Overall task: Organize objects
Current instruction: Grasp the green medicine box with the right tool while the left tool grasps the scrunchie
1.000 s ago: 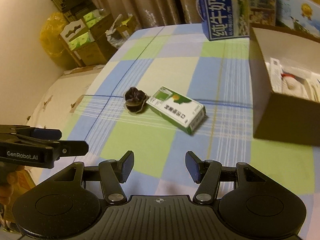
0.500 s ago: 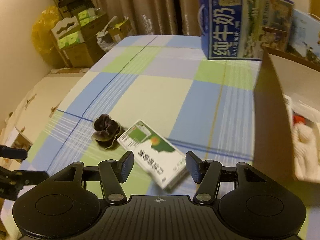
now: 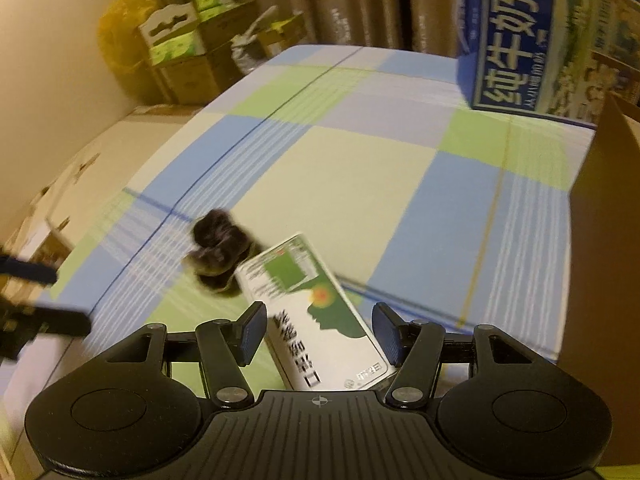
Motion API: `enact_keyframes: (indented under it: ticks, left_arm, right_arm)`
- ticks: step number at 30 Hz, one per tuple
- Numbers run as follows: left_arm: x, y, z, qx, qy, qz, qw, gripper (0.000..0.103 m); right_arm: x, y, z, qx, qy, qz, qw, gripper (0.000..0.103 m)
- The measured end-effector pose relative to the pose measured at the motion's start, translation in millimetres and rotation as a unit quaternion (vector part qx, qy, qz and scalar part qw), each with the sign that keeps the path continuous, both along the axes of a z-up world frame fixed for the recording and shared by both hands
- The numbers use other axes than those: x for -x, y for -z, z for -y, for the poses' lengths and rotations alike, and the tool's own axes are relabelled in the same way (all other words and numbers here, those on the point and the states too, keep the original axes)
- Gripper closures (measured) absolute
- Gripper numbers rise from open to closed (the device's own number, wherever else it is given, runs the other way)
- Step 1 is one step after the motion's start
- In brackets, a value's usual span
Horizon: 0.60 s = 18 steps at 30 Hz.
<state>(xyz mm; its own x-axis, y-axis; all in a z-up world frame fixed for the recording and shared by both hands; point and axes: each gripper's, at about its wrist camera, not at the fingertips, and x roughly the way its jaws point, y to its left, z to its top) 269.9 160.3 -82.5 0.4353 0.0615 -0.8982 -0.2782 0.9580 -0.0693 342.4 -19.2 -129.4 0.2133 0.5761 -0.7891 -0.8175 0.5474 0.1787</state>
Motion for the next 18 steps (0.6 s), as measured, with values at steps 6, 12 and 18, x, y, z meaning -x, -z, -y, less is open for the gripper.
enact_keyframes:
  ticks: [6, 12, 18]
  left_arm:
    - [-9, 5, -3, -0.001, 0.002, -0.001, 1.0000, 0.011]
    - [-19, 11, -2, -0.005, 0.015, 0.004, 0.9999, 0.011]
    - [-35, 19, -1, -0.008, 0.034, 0.012, 0.9993, 0.011]
  right_arm:
    - [28, 8, -16, 0.034, -0.048, 0.032, 0.998, 0.043]
    - [36, 22, -25, 0.066, -0.043, 0.058, 0.995, 0.043]
    - [31, 21, -13, 0.065, -0.002, 0.067, 0.996, 0.046]
